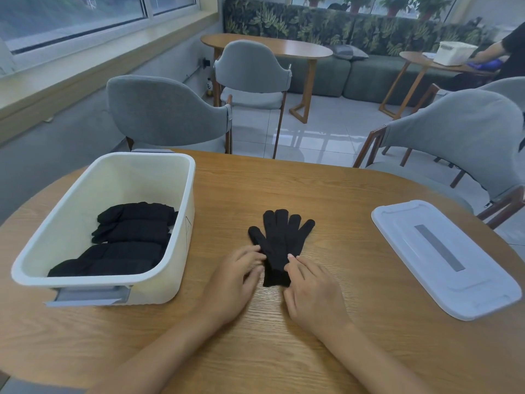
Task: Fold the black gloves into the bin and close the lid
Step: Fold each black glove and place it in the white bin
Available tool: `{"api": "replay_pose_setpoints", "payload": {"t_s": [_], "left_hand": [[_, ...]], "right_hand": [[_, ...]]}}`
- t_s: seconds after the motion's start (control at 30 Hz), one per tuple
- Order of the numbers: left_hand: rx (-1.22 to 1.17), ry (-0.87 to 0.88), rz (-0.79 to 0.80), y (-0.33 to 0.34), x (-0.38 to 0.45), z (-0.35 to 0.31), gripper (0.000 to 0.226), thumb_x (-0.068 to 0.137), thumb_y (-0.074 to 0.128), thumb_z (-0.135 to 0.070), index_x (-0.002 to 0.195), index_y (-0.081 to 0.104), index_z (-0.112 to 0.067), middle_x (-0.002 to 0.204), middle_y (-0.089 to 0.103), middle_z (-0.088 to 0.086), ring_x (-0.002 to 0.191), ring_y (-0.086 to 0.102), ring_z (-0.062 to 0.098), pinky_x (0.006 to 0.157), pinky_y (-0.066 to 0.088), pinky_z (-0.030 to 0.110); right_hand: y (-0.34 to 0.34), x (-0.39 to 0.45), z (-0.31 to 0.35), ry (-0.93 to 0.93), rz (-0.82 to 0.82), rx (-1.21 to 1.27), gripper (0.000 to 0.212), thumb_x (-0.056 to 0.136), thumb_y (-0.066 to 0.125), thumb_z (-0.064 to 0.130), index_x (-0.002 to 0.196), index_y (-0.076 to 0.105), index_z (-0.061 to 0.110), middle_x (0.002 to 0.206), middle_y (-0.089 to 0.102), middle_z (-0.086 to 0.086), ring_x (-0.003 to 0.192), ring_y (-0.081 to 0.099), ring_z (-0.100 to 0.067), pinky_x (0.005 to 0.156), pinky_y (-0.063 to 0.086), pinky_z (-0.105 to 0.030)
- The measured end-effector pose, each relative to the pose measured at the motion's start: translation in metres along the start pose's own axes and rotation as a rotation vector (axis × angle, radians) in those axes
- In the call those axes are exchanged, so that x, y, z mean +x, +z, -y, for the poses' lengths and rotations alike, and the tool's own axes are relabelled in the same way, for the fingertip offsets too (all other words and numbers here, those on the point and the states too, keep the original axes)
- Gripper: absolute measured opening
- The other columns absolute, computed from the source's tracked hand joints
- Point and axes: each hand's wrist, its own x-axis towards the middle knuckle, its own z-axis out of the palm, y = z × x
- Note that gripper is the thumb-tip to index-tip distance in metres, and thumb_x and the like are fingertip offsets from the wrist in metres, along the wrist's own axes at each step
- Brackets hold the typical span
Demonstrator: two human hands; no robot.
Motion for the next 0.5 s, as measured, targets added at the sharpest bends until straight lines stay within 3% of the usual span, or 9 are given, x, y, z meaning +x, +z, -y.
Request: {"api": "replay_pose_setpoints", "payload": {"t_s": [0.13,0.27,0.37,0.5], "left_hand": [[-0.087,-0.079,-0.14,-0.004,0.01,-0.01,0.021,0.101,0.057,-0.022,0.12,0.065,-0.025,0.127,0.058,-0.019,0.123,0.05,-0.006,0.103,0.035,0.008],[0.051,0.043,0.019,0.004,0.014,-0.014,0.034,0.099,0.061,-0.028,0.133,0.063,-0.028,0.139,0.055,-0.015,0.136,0.04,0.0,0.114,0.029,0.017],[0.136,0.094,0.145,0.013,0.013,-0.009,0.04,0.101,0.057,-0.036,0.14,0.058,-0.03,0.15,0.048,-0.012,0.146,0.03,0.007,0.12,0.028,0.03],[0.15,0.121,0.145,0.018,0.007,-0.003,0.039,0.102,0.053,-0.038,0.14,0.059,-0.029,0.152,0.047,-0.01,0.148,0.027,0.01,0.121,0.023,0.026]], "right_hand": [[-0.008,0.007,-0.001,0.061,0.018,0.109,0.026,0.09,0.046,0.02,0.103,0.068,0.015,0.119,0.067,0.0,0.114,0.06,-0.017,0.092,0.05,-0.031],[-0.009,0.036,-0.011,0.204,0.003,0.179,0.027,0.099,0.047,0.016,0.119,0.065,0.014,0.128,0.064,0.001,0.12,0.056,-0.015,0.099,0.048,-0.031],[-0.004,0.058,-0.02,0.191,0.109,0.136,0.032,0.102,0.047,0.019,0.132,0.059,0.016,0.139,0.056,0.001,0.134,0.045,-0.015,0.11,0.037,-0.031],[0.004,0.074,-0.029,0.149,0.233,0.139,0.04,0.095,0.051,0.012,0.135,0.055,0.019,0.143,0.051,0.004,0.137,0.037,-0.012,0.112,0.033,-0.03]]}}
